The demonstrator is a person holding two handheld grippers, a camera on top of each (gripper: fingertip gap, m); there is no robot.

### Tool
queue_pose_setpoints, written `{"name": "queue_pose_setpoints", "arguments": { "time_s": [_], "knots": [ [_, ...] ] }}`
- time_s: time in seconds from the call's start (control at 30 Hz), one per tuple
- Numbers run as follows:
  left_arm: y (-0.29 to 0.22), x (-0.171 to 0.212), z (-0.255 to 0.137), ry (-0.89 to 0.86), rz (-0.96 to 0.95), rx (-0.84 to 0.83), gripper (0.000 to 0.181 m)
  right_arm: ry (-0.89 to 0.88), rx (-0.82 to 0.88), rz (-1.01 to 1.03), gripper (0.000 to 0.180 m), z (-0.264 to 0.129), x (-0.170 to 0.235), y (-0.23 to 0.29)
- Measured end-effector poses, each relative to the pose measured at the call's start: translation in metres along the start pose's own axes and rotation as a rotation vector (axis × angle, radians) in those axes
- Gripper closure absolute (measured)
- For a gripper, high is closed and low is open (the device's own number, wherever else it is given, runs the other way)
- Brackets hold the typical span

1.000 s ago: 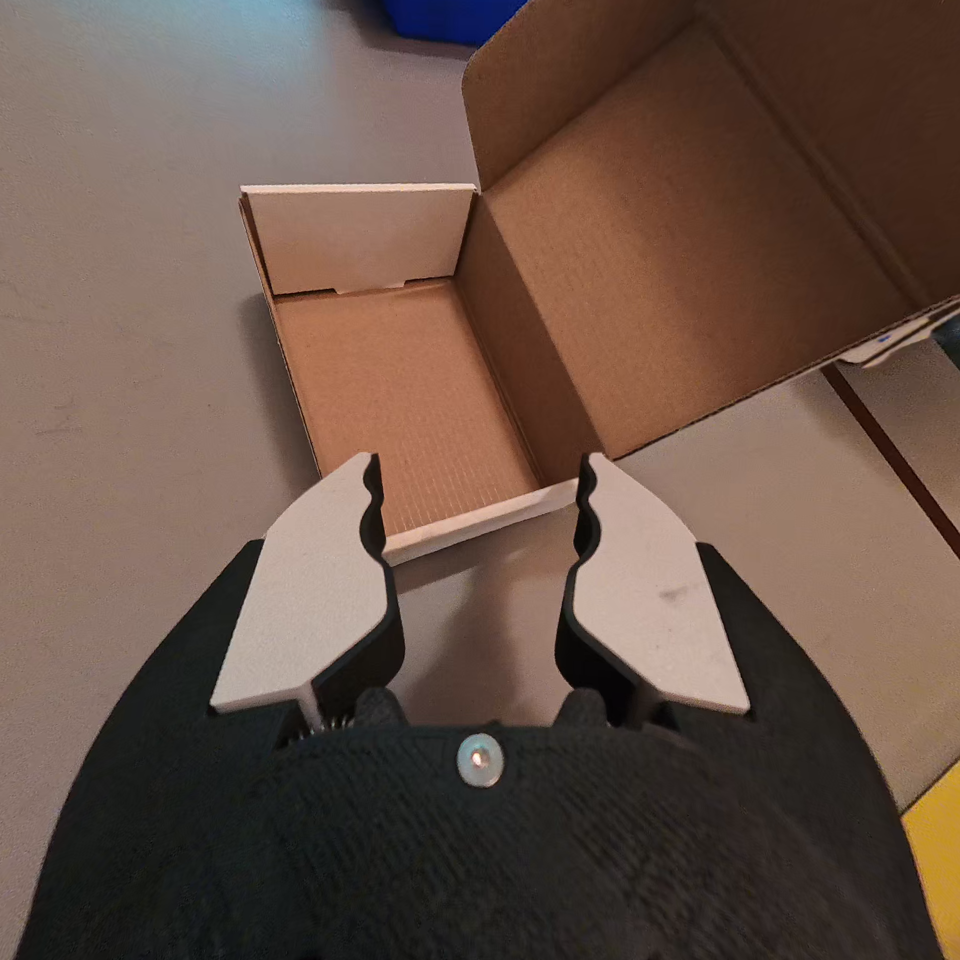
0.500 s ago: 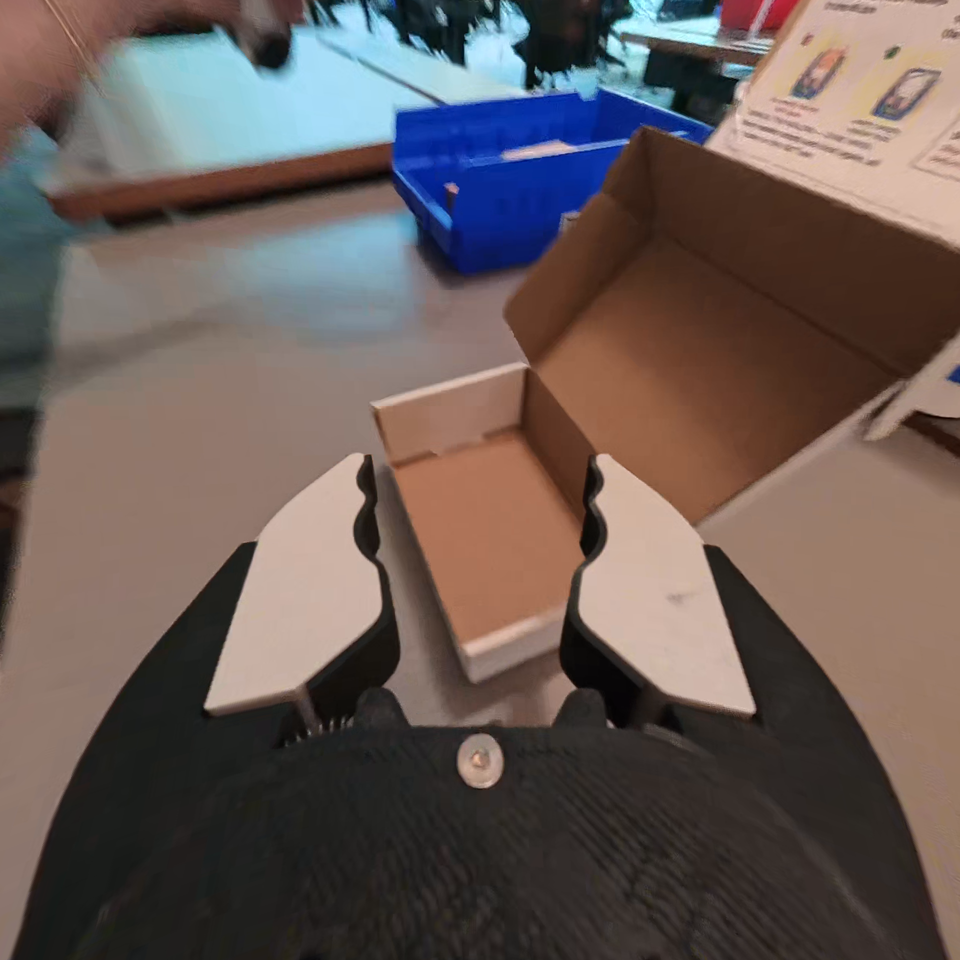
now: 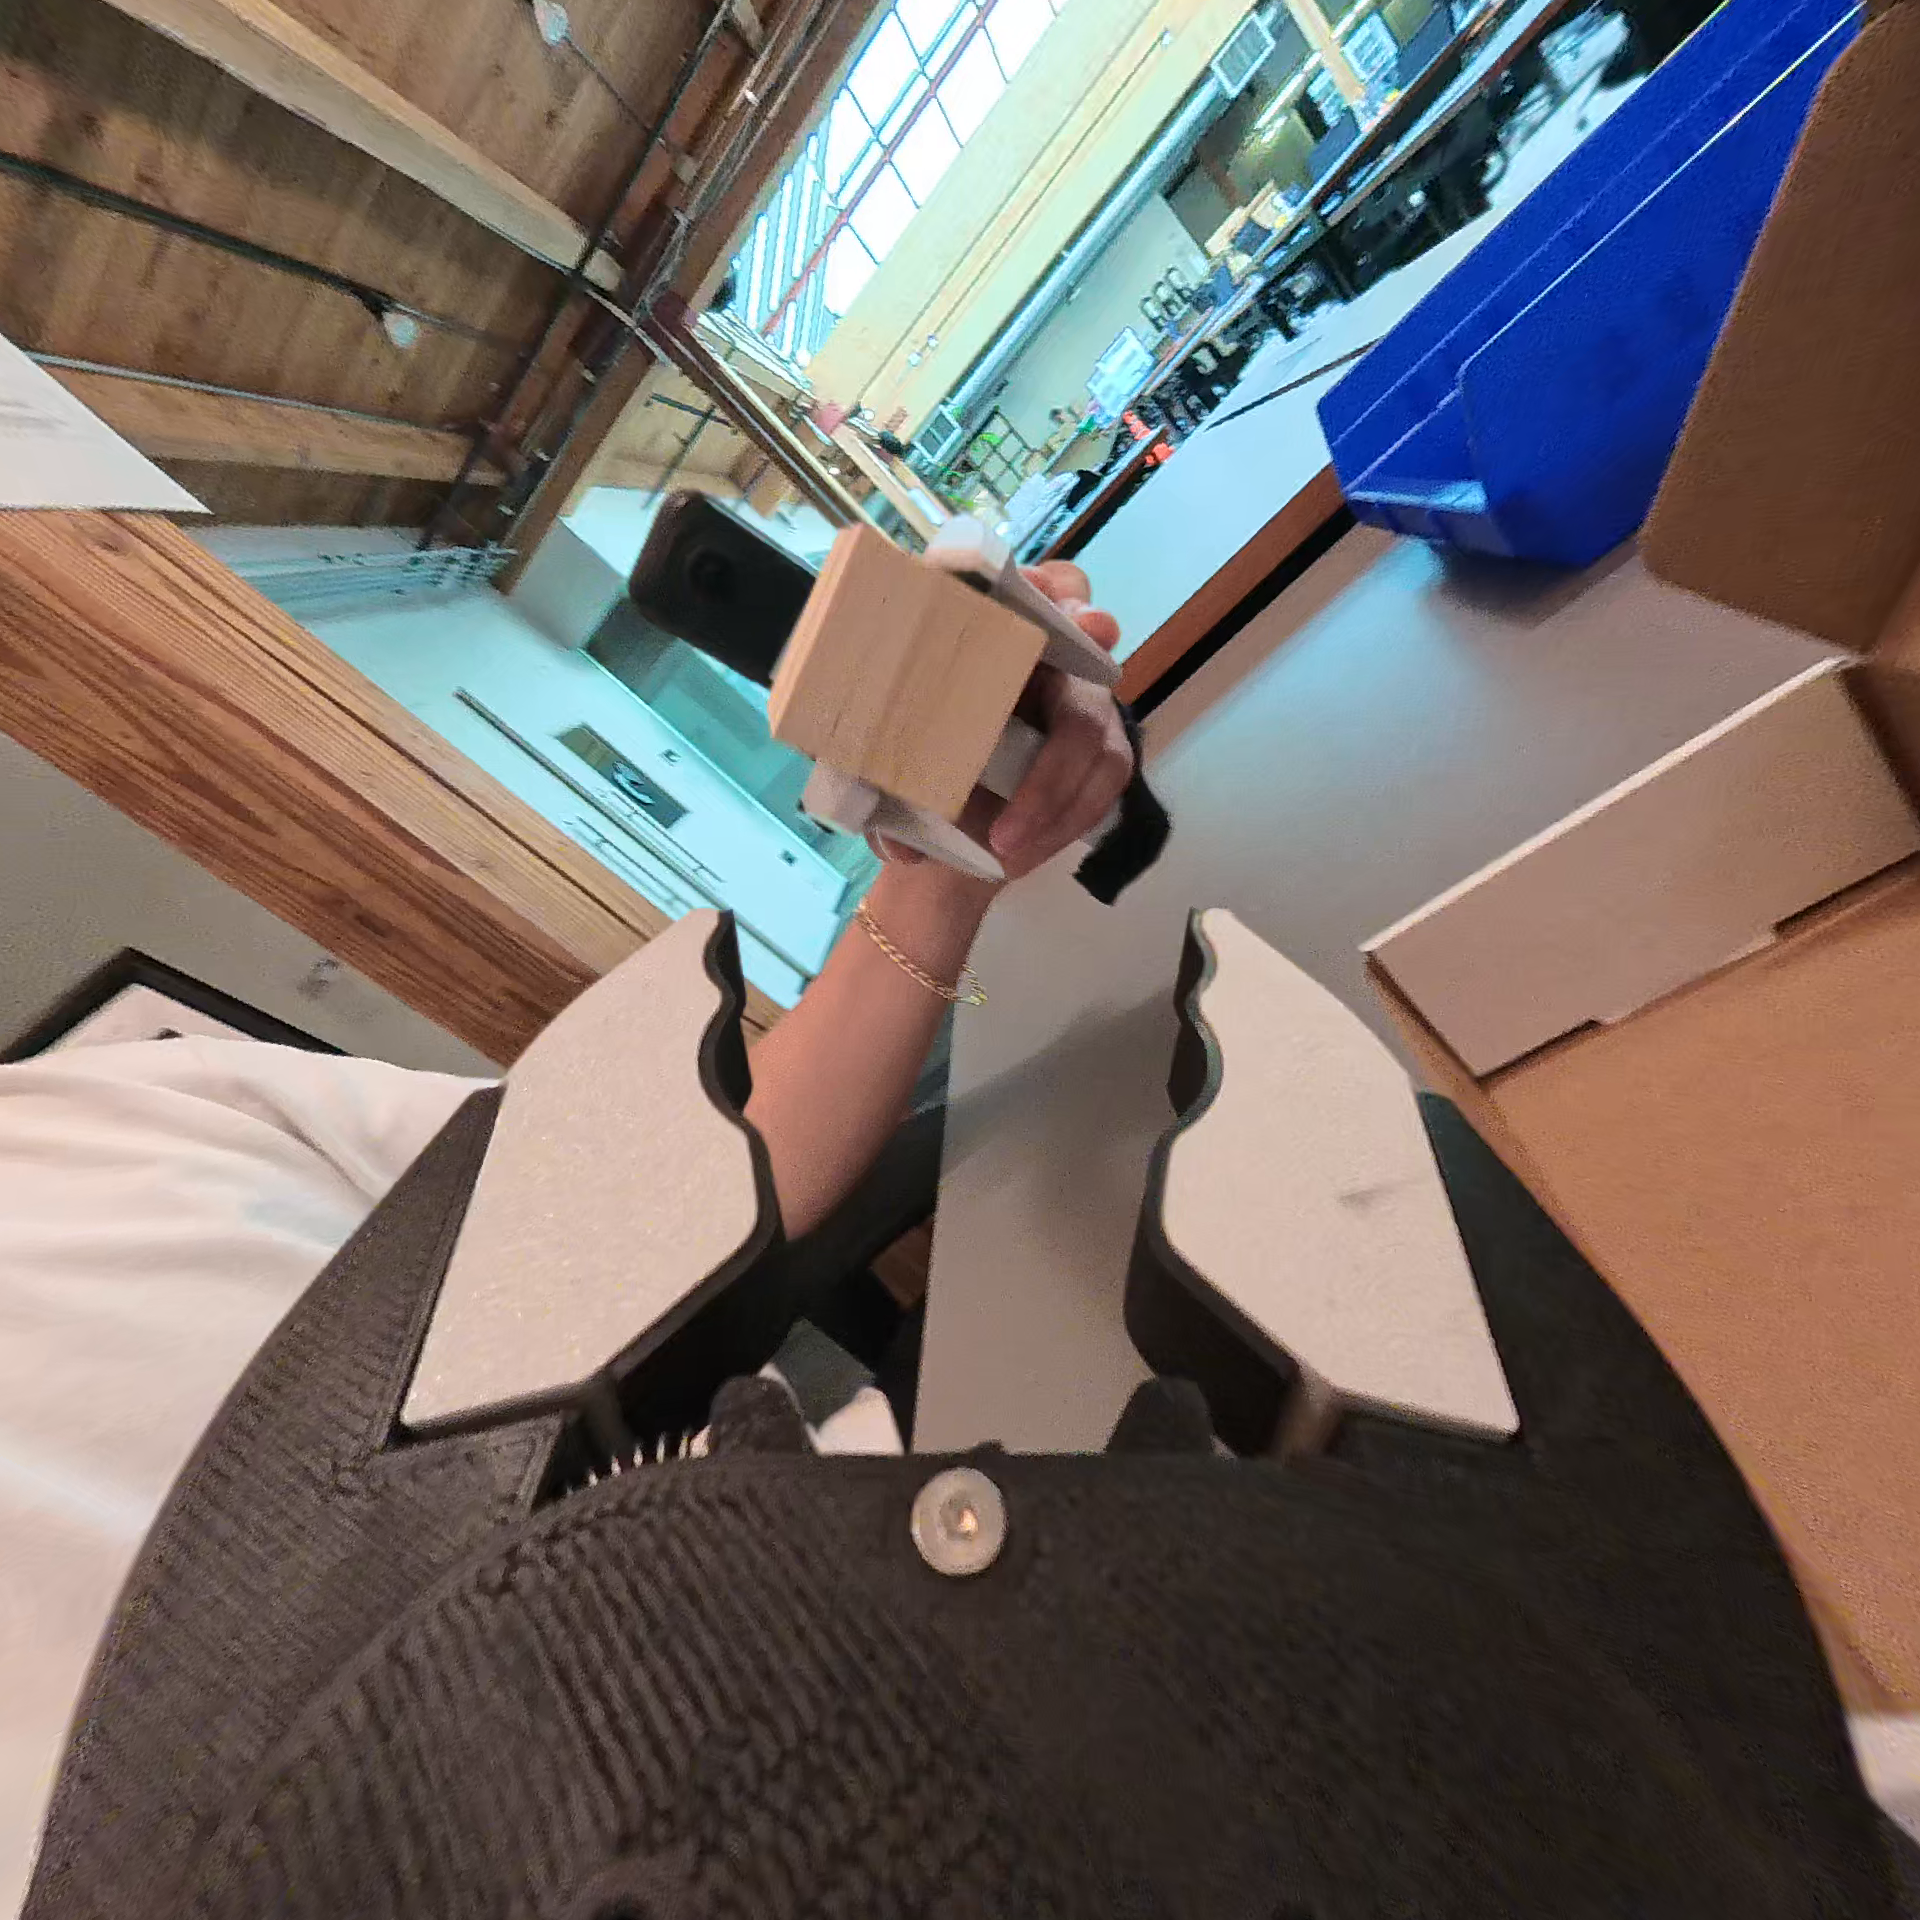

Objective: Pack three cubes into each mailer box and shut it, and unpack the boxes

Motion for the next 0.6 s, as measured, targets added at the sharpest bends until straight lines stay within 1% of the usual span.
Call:
{"name": "queue_pose_setpoints", "arguments": {
  "time_s": [0.03,0.1,0.2,0.27,0.33,0.4,0.43,0.47,0.5,0.53,0.6],
  "knots": [
    [-0.005,0.002,0.003,0.006,0.011,0.026,0.137,-0.009,-0.022,0.029,0.1,0.002,0.001,0.001],
    [-0.013,0.006,0.008,0.031,0.042,0.057,0.137,-0.032,-0.067,0.08,0.102,0.006,0.002,0.004],
    [-0.022,0.011,0.012,0.05,0.059,0.091,0.137,-0.002,-0.057,0.069,0.104,0.012,0.006,0.004],
    [-0.027,0.016,0.014,0.081,0.079,0.101,0.137,-0.019,-0.077,0.088,0.106,0.015,0.007,0.004],
    [-0.028,0.018,0.015,0.087,0.083,0.088,0.137,-0.064,-0.072,0.103,0.131,0.015,0.006,0.0],
    [-0.028,0.021,0.015,0.146,0.073,0.06,0.136,-0.036,-0.071,0.089,0.131,0.015,0.005,-0.005],
    [-0.026,0.023,0.014,0.169,0.067,0.014,0.136,-0.027,-0.05,0.087,0.132,0.014,0.003,-0.008],
    [-0.023,0.024,0.013,0.173,0.064,-0.039,0.134,-0.027,-0.007,0.057,0.132,0.012,-0.001,-0.01],
    [-0.02,0.023,0.011,0.166,0.065,-0.085,0.128,-0.023,0.061,-0.006,0.132,0.008,-0.005,-0.012],
    [-0.017,0.023,0.007,0.161,0.069,-0.125,0.126,-0.003,0.153,-0.093,0.132,0.003,-0.01,-0.014],
    [-0.009,0.02,-0.002,0.172,0.062,-0.195,0.128,0.086,0.425,-0.337,0.132,-0.009,-0.024,-0.019]
  ]
}}
Point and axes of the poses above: each gripper's, where its closed fingertips meet, z out along the fingers, x out of its underside, y = z × x across the jaws, the point moved 9 cm from there along -z, back along the fingers, and after that the axes turned 9 degrees about -y, right-handed, at the moved point
